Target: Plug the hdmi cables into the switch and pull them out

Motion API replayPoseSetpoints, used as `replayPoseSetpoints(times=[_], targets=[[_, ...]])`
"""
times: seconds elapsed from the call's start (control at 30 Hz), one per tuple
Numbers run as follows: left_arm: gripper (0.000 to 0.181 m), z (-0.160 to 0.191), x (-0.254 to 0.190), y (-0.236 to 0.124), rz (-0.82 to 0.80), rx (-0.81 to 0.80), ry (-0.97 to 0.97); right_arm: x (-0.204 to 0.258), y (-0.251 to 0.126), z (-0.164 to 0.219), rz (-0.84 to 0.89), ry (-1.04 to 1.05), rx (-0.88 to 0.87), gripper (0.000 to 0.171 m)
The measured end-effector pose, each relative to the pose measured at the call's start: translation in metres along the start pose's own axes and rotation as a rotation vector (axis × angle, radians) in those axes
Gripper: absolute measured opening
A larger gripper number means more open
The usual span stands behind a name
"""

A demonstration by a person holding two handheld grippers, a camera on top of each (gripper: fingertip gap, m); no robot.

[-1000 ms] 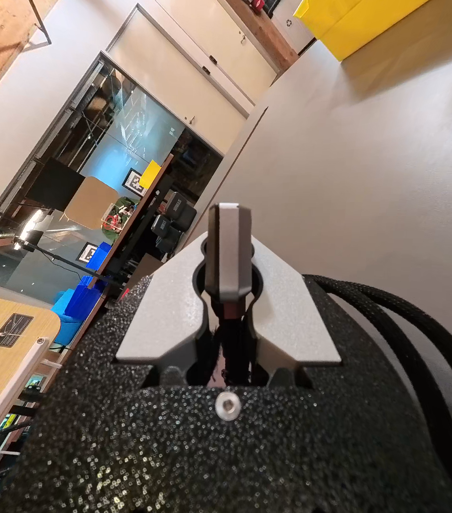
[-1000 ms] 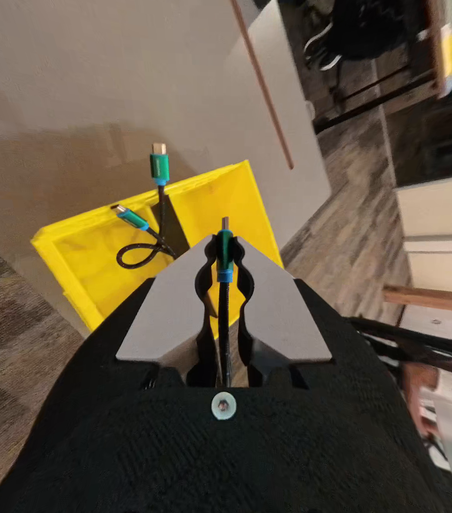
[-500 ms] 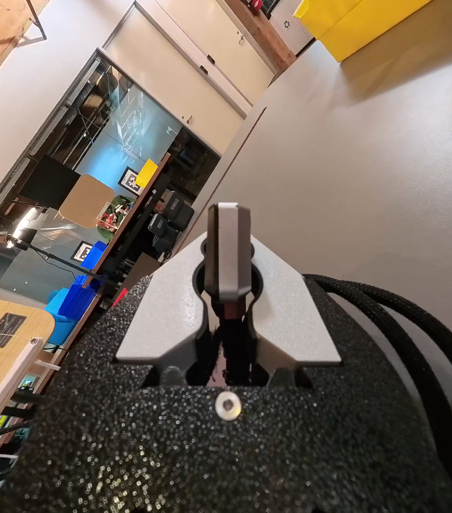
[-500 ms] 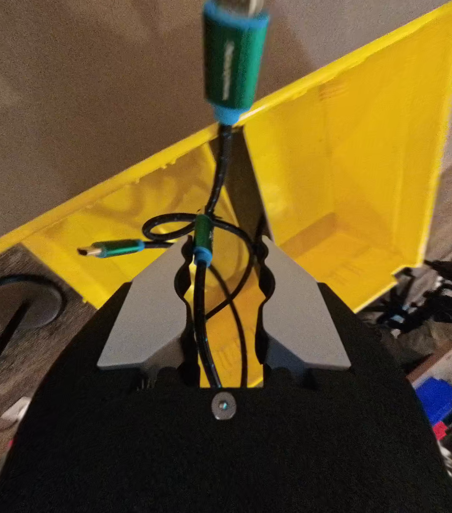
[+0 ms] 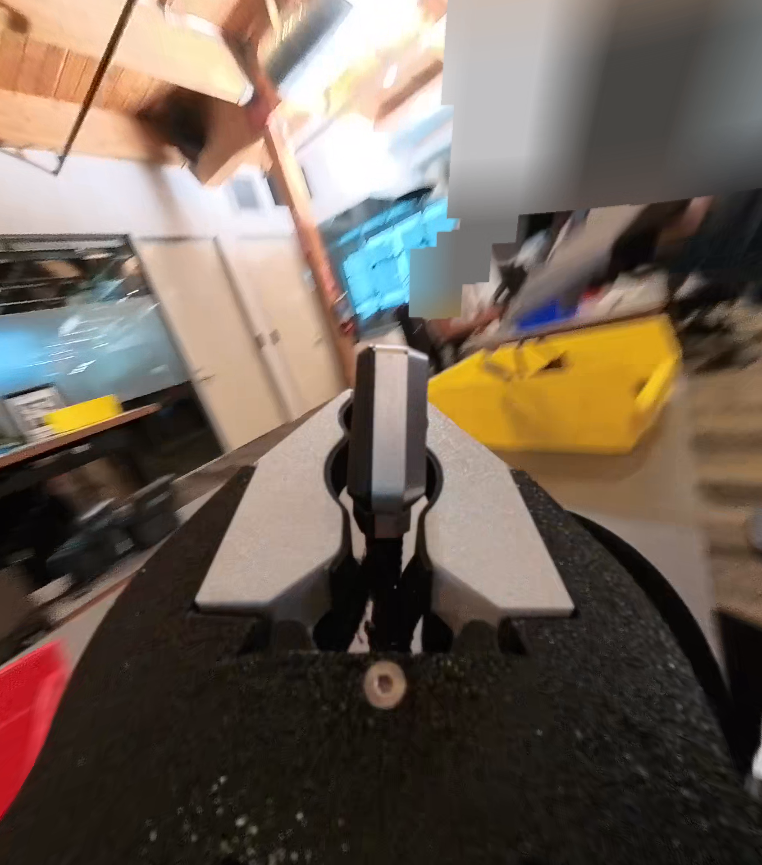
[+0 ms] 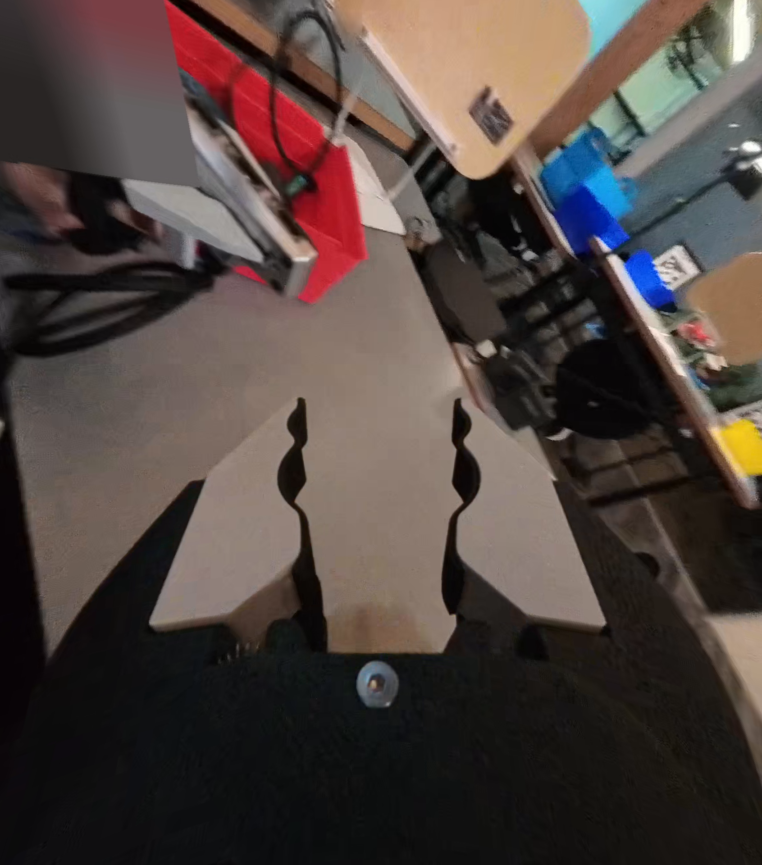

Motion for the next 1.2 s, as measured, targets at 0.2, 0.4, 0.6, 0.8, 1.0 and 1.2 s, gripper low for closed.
replayPoseSetpoints(times=[0.2,0.4,0.6,0.8,1.0,1.2], targets=[[0.019,-0.027,0.005,0.004,0.262,-0.257,-0.463,0.043,0.06,-0.011,-0.24,0.23,-0.248,0.062],[0.019,-0.019,0.006,0.01,0.348,-0.317,-0.638,0.043,0.074,-0.028,-0.458,0.584,-0.62,0.037],[0.019,-0.014,0.003,0.014,0.402,-0.318,-0.713,0.038,0.07,-0.034,-0.537,0.676,-0.768,0.024],[0.02,-0.014,-0.003,0.017,0.46,-0.284,-0.712,0.04,0.065,-0.036,-0.495,0.605,-0.732,0.019],[0.042,-0.002,0.008,0.013,0.294,-0.186,-0.578,0.03,0.045,-0.031,-0.359,0.488,-0.659,0.019],[0.056,0.03,0.017,0.006,0.068,-0.022,-0.333,-0.035,-0.034,-0.035,-0.01,0.3,-0.622,0.019]])
Point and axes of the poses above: each gripper's, where its closed fingertips meet, y out along the fingers, z out of its underside, x = y × z across the jaws, the point moved 6 cm from there along -y, back along the fingers, and after that the axes turned 7 degrees about -z, right-handed, at the moved point
